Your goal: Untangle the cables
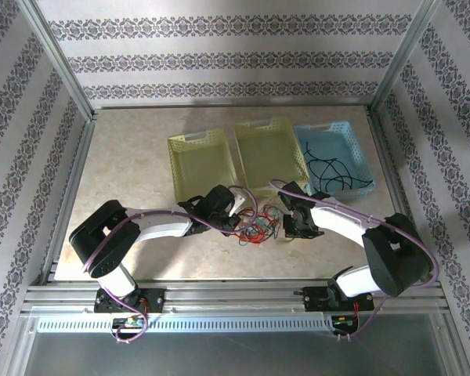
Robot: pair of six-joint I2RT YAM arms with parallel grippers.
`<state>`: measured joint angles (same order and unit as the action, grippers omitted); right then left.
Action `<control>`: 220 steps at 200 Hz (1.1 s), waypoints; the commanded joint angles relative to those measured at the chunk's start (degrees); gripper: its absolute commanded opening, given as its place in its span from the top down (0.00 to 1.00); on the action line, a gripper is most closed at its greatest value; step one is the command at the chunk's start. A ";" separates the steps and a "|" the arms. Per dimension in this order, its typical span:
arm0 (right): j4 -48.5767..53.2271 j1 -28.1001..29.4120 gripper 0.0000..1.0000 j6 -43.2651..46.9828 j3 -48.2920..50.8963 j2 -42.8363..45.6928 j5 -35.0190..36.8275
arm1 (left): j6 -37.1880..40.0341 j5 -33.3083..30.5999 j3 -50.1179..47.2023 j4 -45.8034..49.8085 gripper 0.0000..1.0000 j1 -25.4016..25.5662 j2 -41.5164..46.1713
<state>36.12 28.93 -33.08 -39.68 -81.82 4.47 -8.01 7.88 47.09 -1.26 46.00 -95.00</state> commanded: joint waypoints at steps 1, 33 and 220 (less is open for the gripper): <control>-1.50 -0.76 1.00 -0.78 0.42 0.33 4.77 | -0.10 -0.36 0.74 1.56 1.00 -0.29 0.34; -2.41 -4.42 1.00 -1.84 2.24 5.66 1.85 | 0.01 -0.65 0.72 1.87 1.00 -0.30 0.64; -1.43 -18.22 1.00 14.56 -29.21 32.70 23.57 | 0.28 -0.50 0.09 1.13 1.00 -0.29 0.04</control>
<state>37.65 12.21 -22.98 -65.43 -49.30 24.08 -7.99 7.86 47.09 -1.26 46.00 -95.00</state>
